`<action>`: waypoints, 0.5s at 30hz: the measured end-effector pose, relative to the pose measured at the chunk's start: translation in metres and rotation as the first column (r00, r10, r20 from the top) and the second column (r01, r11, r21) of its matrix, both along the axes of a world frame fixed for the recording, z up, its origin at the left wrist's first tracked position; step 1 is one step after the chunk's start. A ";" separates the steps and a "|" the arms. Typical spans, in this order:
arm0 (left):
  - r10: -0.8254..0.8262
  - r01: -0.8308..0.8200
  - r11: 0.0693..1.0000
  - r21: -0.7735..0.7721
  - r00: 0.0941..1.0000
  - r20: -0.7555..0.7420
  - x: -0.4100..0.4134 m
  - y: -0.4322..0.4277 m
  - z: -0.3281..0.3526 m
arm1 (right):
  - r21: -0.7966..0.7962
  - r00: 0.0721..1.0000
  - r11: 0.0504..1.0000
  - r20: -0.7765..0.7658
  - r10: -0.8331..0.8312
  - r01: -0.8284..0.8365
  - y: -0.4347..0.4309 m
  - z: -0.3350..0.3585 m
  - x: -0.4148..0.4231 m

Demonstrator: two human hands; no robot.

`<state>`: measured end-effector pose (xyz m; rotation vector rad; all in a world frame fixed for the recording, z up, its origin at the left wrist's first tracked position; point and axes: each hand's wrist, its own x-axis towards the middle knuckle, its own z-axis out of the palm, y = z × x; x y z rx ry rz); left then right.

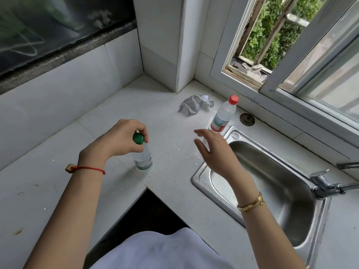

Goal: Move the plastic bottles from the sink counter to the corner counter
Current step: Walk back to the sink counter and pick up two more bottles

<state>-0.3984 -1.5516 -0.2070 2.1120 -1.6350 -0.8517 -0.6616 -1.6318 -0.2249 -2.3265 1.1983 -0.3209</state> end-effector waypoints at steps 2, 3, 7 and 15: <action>-0.028 0.028 0.999 -0.029 1.000 0.001 -0.004 -0.009 0.008 | -0.023 1.000 1.000 -0.004 -0.016 0.016 -0.017 0.001 -0.001; -0.043 0.043 0.998 -0.046 0.999 0.001 -0.007 -0.014 0.011 | -0.033 1.000 0.999 -0.004 -0.031 0.031 -0.027 0.002 -0.002; -0.107 0.108 0.985 -0.132 0.994 0.009 -0.017 -0.032 0.021 | -0.075 0.994 0.991 0.004 -0.108 0.108 -0.069 0.005 -0.007; -0.202 0.207 0.960 -0.186 0.978 0.048 -0.032 -0.073 0.025 | -0.228 0.955 0.941 -0.096 -0.279 0.252 -0.150 0.003 -0.015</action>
